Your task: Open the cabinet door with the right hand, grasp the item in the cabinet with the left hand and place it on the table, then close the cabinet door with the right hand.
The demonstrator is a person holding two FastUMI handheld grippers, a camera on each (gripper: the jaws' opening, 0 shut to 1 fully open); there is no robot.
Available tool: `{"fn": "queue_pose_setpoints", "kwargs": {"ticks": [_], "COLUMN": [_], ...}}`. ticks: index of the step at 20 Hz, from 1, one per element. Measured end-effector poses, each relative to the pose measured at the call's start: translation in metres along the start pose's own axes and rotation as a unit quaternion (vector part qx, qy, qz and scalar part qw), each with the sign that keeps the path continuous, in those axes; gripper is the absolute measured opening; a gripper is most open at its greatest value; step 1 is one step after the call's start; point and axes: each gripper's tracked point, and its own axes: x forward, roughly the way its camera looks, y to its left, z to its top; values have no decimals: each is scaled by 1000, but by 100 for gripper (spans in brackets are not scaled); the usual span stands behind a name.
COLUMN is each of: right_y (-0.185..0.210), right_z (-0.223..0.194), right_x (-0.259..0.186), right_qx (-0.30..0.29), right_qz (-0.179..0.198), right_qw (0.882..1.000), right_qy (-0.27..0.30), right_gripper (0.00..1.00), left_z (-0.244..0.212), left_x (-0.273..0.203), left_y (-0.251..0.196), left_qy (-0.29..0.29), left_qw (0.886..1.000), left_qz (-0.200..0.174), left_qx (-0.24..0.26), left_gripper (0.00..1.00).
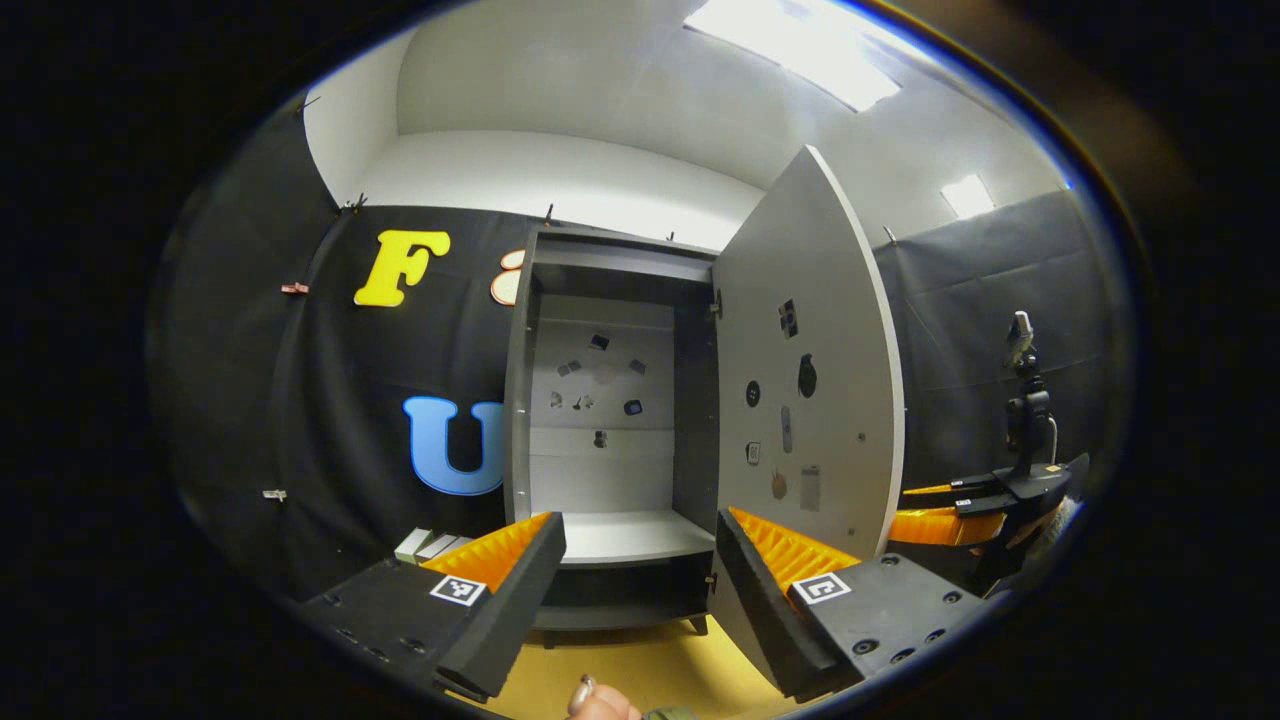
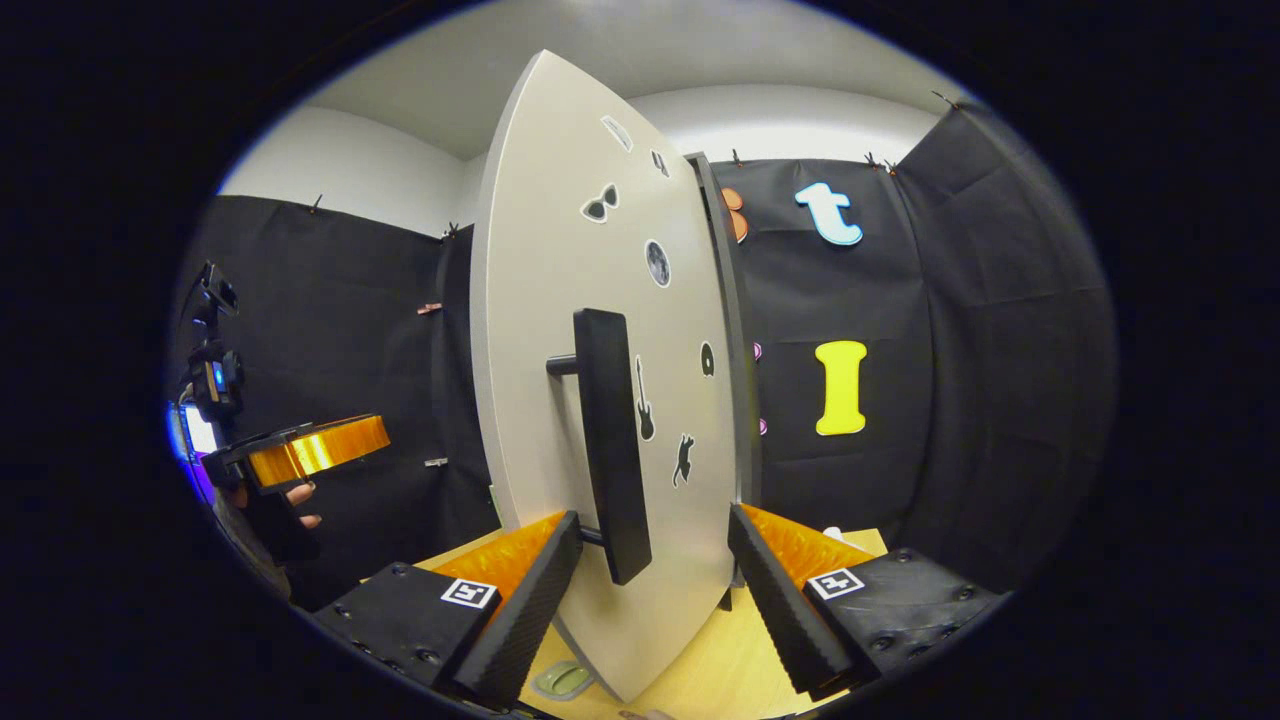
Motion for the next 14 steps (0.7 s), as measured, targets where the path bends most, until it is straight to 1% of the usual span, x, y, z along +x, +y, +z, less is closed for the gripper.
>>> {"fn": "queue_pose_setpoints", "kwargs": {"ticks": [2, 4, 6, 9, 10, 11, 12, 14], "right_y": [26, 51, 82, 126, 134, 136, 136, 127], "right_z": [-4, -12, -17, -31, -29, -27, -30, -30], "right_x": [15, 36, 62, 87, 87, 86, 82, 76], "right_qx": [-2, 0, -5, 3, -1, -6, -12, -25], "right_qz": [-9, -9, 5, 38, 44, 45, 42, 22], "right_qw": [1000, 1000, 1000, 999, 999, 999, 999, 999], "right_qy": [-9, -19, -23, -3, -5, -6, -5, -2], "right_gripper": [97, 97, 97, 98, 98, 98, 97, 97], "left_z": [-1, -4, -7, -9, -7, -5, -4, -6], "left_x": [2, -4, -9, -17, -17, -17, -17, -14], "left_y": [27, 47, 71, 104, 110, 115, 120, 122], "left_qy": [5, 12, 16, 26, 25, 24, 25, 28], "left_qw": [1000, 1000, 999, 999, 999, 999, 999, 999], "left_qz": [-9, -9, 2, 23, 24, 24, 26, 25], "left_qx": [-4, -16, -28, -37, -38, -37, -33, -27], "left_gripper": [95, 96, 96, 96, 95, 93, 95, 95]}}
